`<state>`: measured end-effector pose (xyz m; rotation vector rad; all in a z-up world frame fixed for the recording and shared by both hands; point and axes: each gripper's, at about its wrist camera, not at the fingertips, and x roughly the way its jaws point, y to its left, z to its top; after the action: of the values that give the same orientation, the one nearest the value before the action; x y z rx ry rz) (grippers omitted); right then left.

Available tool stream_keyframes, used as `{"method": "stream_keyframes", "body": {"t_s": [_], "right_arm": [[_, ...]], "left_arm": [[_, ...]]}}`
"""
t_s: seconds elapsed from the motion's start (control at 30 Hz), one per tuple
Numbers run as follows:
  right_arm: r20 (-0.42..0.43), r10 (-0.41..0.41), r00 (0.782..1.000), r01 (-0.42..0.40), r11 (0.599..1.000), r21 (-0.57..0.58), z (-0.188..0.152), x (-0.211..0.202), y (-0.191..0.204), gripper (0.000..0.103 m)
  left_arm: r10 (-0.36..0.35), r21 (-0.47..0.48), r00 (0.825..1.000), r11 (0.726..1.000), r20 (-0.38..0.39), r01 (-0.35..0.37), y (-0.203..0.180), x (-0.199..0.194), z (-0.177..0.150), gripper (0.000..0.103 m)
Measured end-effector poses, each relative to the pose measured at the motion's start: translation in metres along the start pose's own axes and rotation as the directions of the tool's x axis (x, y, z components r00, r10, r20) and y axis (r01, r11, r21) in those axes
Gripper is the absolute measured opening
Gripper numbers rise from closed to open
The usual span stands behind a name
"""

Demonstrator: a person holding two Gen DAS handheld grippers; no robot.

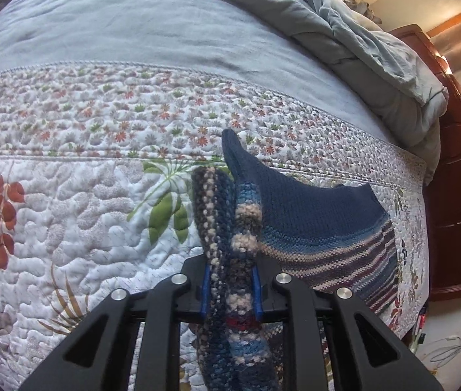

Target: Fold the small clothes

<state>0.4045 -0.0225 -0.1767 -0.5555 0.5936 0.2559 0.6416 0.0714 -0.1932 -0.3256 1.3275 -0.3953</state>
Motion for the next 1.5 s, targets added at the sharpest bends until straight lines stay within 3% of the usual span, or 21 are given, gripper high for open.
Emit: {"method": "stream_keyframes", "body": {"t_s": [0.3, 0.7, 1.0, 1.5], "right_arm": [[0.037, 0.023, 0.999, -0.029, 0.988, 0.152, 0.0, -0.039, -0.057, 0.011], [0.099, 0.043, 0.994, -0.074, 0.939, 0.335, -0.018, -0.075, -0.122, 0.011], [0.125, 0.048, 0.991, -0.096, 0.905, 0.415, -0.031, -0.087, -0.158, 0.011], [0.143, 0.053, 0.988, -0.117, 0.864, 0.49, -0.06, -0.095, -0.203, 0.011]], "left_arm": [[0.059, 0.051, 0.997, 0.997, 0.042, -0.061, -0.057, -0.034, 0.006, 0.019], [0.124, 0.102, 0.99, 0.986, 0.066, -0.13, -0.131, -0.05, 0.01, 0.019], [0.158, 0.152, 0.985, 0.974, 0.076, -0.168, -0.184, -0.049, 0.014, 0.019], [0.141, 0.193, 0.987, 0.969, 0.075, -0.153, -0.243, -0.03, 0.016, 0.019]]}}
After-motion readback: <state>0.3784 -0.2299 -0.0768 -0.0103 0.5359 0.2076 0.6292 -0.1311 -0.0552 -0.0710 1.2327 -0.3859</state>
